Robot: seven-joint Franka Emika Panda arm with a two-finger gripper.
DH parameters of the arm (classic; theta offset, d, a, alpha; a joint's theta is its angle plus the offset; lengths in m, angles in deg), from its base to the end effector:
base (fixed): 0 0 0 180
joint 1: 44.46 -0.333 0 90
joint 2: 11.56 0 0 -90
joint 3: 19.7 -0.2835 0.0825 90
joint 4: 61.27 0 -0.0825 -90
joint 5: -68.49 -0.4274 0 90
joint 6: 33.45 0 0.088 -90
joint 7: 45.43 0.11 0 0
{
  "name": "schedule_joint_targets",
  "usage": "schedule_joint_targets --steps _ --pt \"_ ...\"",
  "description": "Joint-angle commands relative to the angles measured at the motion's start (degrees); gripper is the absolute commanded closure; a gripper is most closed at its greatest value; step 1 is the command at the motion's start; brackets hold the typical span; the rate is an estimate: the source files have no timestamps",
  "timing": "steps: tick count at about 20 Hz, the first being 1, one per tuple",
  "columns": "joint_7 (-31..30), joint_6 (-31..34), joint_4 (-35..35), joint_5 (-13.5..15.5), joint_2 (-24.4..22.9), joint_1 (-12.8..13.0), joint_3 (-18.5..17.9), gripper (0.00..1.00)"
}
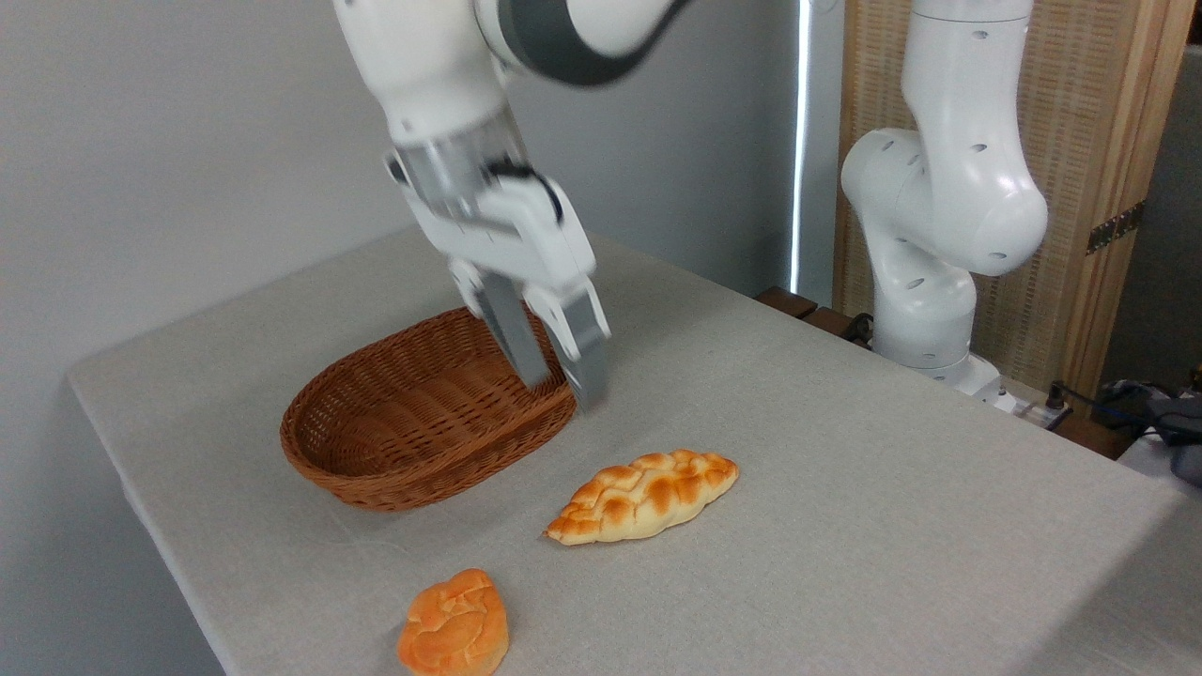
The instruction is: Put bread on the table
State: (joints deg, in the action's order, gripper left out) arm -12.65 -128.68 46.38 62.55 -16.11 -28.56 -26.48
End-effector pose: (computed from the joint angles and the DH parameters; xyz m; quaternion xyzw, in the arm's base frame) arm 0.5617 -0.0783 0.4847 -0.9275 0.3645 0.0768 0.0314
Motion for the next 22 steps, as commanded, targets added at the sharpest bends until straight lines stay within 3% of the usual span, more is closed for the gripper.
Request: schedule_joint_targets --steps 1,3,6,7,9,10,22 --pt "-3.0 6.3 -12.6 7.2 1.6 -0.6 -0.2 0.0" --pt "-4.1 6.2 -16.3 9.1 2.0 -0.8 -0.1 0.0" --pt "-4.3 5.3 -18.4 9.2 3.5 -1.9 0.1 0.0" --pt "-4.1 5.3 -19.0 9.3 3.8 -3.6 1.7 0.0" --pt "-3.7 5.3 -19.1 9.3 4.2 -10.9 8.3 0.0" --pt "-3.4 5.3 -19.1 9.2 4.2 -13.0 10.8 0.0" --pt "-0.4 5.3 -17.8 8.2 4.1 -13.0 11.6 0.0"
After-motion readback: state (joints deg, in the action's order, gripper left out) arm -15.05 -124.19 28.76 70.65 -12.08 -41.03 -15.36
